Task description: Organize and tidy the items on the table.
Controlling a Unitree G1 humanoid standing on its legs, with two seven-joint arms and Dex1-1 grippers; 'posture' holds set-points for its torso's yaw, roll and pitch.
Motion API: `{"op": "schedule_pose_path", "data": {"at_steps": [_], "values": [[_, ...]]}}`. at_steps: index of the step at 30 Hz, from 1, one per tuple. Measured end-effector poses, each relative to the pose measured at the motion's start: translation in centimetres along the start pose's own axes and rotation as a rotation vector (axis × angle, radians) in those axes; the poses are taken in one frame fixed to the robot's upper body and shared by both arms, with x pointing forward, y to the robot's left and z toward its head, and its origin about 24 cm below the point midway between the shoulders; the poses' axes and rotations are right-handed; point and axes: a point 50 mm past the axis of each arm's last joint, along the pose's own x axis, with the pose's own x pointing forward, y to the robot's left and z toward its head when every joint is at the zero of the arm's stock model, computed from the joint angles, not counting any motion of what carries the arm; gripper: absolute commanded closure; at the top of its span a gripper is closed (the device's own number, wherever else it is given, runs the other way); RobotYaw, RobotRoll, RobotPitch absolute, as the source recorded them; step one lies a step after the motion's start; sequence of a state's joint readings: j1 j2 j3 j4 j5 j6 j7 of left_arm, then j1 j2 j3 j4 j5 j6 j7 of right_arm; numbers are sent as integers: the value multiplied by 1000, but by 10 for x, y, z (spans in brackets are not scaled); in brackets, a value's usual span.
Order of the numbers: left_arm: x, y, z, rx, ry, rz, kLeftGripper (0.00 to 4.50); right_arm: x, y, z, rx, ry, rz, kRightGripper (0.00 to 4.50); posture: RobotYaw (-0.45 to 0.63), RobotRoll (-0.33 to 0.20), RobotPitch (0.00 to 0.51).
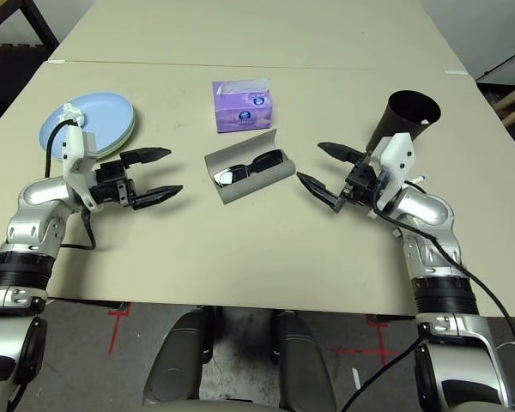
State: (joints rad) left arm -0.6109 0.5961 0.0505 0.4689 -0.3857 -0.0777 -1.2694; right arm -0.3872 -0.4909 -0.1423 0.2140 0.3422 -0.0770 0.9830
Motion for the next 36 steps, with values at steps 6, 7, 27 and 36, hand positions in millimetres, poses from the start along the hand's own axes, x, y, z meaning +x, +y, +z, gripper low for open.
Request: {"op": "schedule_pose_path", "data": {"at_steps": [6, 7, 27, 36], "values": [[2, 10, -1, 8, 21, 0, 0, 0, 2, 7, 10, -6, 4, 25, 134, 0, 219], [3, 12, -1, 6, 22, -4, 0, 0, 2, 7, 14, -1, 6, 25, 134, 0, 219], [27, 20, -5, 32, 25, -73, 0, -15, 9, -1, 62, 67, -5, 25, 111, 0, 218], [29, 27, -2, 5, 27, -43, 2900, -14, 9, 1, 55, 58, -8, 0, 108, 0, 216]]}}
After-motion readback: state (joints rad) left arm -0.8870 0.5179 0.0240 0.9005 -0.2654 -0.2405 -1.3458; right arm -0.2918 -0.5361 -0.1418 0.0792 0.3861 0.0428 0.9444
